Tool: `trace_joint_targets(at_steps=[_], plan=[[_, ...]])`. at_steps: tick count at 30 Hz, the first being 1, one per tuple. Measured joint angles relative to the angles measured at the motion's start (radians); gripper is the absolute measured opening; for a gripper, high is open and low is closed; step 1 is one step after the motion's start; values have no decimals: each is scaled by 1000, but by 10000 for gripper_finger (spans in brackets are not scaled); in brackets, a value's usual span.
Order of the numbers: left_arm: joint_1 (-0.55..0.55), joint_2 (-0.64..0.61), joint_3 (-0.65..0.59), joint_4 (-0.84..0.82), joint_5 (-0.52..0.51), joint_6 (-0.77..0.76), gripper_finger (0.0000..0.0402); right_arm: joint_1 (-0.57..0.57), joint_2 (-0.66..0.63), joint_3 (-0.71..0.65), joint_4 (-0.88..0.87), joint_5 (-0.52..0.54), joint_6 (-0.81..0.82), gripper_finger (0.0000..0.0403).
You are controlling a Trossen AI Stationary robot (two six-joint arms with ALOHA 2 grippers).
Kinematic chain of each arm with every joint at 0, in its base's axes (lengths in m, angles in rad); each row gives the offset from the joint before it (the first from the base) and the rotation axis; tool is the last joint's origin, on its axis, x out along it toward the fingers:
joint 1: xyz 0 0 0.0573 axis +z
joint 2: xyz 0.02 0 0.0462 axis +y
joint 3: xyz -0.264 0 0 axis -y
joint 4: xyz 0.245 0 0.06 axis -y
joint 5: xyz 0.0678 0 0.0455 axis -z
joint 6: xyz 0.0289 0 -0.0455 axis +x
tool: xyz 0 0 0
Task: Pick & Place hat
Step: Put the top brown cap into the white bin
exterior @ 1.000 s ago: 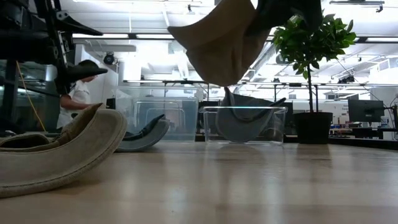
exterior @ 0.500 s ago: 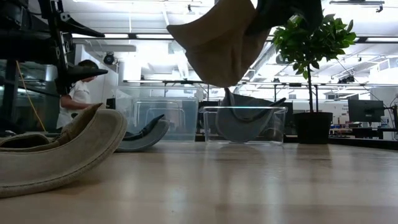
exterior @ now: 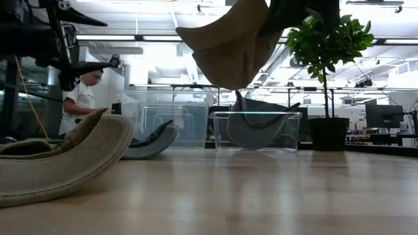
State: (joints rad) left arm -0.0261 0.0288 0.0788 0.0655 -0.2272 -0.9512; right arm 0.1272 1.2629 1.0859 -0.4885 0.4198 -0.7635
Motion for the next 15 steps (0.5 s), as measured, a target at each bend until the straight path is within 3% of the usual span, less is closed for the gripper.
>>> trace_joint_targets(at_steps=[5, 10, 15], plan=[[0, 0, 0, -2, 0, -64, 340, 0, 0, 0, 0, 0, -2, 5], [0, 0, 2, -3, 13, -226, 340, 0, 0, 0, 0, 0, 0, 7], [0, 0, 2, -7, -18, -244, 340, 0, 0, 0, 0, 0, 3, 5]])
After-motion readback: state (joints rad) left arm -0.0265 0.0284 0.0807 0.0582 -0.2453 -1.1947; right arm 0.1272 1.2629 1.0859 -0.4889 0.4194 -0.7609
